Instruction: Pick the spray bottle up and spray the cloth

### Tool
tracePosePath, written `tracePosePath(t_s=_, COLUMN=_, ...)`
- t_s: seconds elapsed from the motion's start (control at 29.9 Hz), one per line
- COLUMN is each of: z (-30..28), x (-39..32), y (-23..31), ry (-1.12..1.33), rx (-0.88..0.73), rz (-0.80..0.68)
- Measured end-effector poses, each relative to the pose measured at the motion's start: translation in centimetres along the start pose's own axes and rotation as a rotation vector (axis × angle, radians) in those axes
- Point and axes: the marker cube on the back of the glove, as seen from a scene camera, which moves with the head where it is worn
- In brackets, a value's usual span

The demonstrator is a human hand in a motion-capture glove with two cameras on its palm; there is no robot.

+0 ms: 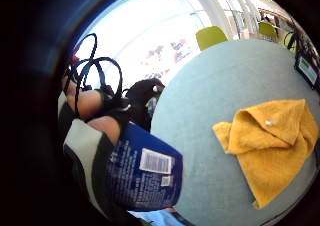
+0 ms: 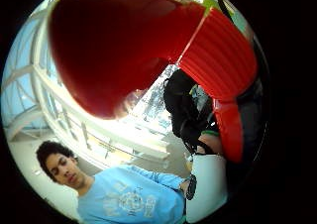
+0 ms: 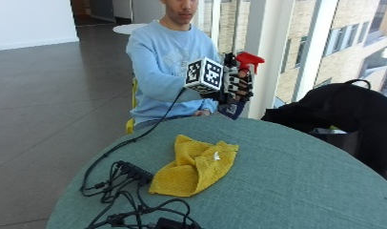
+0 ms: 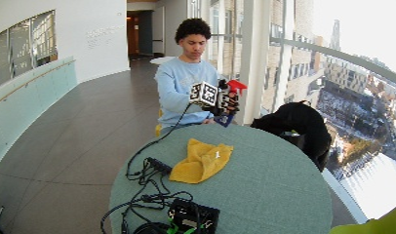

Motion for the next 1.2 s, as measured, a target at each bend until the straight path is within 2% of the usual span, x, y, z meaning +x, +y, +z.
tracePosePath(t_s=0.64, z=10.3, x=0.4, y=-3.0, ry=-0.133, rx=0.064, rz=-0.098)
tracePosePath(t_s=1.2, z=14.3, x=2.6, y=-3.4, ry=-0.13, rx=0.059, rz=-0.095)
